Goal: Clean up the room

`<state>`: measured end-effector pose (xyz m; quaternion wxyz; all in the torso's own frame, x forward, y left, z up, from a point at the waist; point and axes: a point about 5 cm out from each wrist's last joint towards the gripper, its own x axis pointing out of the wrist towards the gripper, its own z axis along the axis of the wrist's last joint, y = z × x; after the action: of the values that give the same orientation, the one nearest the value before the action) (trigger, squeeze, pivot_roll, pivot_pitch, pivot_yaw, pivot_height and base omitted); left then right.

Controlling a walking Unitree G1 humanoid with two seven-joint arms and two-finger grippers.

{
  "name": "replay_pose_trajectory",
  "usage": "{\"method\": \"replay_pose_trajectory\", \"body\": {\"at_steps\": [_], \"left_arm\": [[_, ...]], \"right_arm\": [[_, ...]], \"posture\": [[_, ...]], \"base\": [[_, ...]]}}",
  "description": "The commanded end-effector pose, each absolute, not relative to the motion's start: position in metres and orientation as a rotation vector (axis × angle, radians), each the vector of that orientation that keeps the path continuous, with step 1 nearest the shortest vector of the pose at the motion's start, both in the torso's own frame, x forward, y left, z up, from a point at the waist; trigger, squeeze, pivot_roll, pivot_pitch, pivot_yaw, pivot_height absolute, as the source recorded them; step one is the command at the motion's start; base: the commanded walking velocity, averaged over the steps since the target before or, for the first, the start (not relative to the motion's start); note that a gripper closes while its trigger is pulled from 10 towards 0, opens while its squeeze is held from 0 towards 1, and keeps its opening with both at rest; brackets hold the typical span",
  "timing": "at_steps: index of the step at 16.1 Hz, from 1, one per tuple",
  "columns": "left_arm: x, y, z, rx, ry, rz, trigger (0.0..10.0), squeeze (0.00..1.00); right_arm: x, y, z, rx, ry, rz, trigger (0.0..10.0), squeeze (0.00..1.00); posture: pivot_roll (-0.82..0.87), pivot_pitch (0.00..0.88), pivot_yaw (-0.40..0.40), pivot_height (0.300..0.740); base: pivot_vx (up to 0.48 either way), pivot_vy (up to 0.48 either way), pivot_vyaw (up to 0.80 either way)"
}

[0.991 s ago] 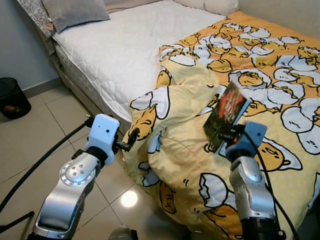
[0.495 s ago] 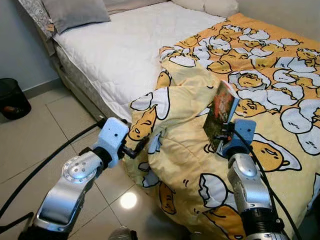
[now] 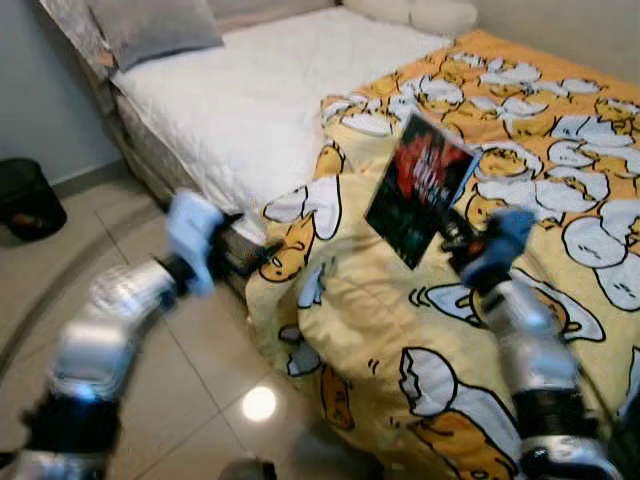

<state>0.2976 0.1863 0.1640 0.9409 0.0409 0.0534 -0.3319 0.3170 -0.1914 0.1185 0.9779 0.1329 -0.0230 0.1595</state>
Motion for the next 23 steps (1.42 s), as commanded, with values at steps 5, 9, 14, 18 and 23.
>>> {"method": "replay_pose_trajectory", "body": {"at_steps": [5,9,14,18,23], "left_arm": [[0.301,0.196,0.197,-0.067,0.100,-0.926,10.0,1.00],[0.313,0.198,0.206,-0.145,0.063,-0.961,10.0,1.00],[0.314,0.194,0.201,-0.180,0.107,-1.042,10.0,0.00],[0.303,0.191,0.202,-0.264,0.122,-1.157,3.1,0.00],[0.294,0.190,0.201,-0.315,0.150,-1.227,0.0,0.00]], "right_arm": [[0.301,-0.179,0.153,0.370,-0.080,0.777,10.0,0.00],[0.285,-0.158,0.162,0.409,-0.065,1.038,10.0,0.00],[0.273,-0.153,0.173,0.462,-0.055,1.182,10.0,0.00],[0.269,-0.152,0.173,0.470,-0.035,1.214,10.0,0.00],[0.269,-0.151,0.175,0.470,-0.031,1.230,10.0,0.00]], "posture": [[-0.04,0.000,0.024,0.740],[-0.04,0.000,0.024,0.740],[-0.04,0.000,0.025,0.740],[-0.04,0.000,0.023,0.740],[-0.04,0.000,0.019,0.740]], "base": [[0.000,0.000,0.00],[0.000,0.000,0.00],[0.000,0.000,0.00],[0.000,0.000,0.00],[0.000,0.000,0.00]]}}
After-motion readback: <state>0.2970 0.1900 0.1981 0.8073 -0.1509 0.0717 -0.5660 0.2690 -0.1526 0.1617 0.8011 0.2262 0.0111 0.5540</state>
